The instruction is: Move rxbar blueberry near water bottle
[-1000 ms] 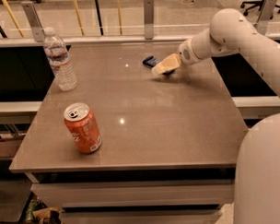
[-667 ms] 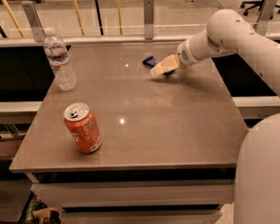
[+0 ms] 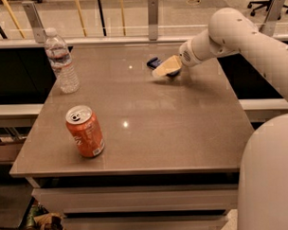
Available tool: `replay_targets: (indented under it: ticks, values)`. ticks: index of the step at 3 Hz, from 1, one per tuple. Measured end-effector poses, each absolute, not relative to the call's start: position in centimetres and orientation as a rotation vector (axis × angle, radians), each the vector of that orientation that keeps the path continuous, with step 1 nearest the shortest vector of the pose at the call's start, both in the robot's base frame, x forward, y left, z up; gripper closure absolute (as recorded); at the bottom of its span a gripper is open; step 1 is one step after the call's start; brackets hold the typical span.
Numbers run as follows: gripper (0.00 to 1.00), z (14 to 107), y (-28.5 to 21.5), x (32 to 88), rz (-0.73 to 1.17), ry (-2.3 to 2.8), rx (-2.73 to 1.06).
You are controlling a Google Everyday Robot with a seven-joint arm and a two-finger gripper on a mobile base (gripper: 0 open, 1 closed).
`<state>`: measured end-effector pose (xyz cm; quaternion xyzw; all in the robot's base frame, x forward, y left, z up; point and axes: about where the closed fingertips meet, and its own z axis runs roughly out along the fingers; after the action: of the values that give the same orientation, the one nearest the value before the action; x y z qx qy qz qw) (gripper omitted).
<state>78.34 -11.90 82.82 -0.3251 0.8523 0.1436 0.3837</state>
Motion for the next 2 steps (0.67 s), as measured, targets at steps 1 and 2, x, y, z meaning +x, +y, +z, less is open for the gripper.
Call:
replay_targets:
  ticks: [1, 2]
  values:
    - [0.0, 82.78, -11.61, 78.56, 0.363, 2.166, -0.835]
    - [0.0, 82.21, -11.49, 79.03, 0.369, 2.155, -0.835]
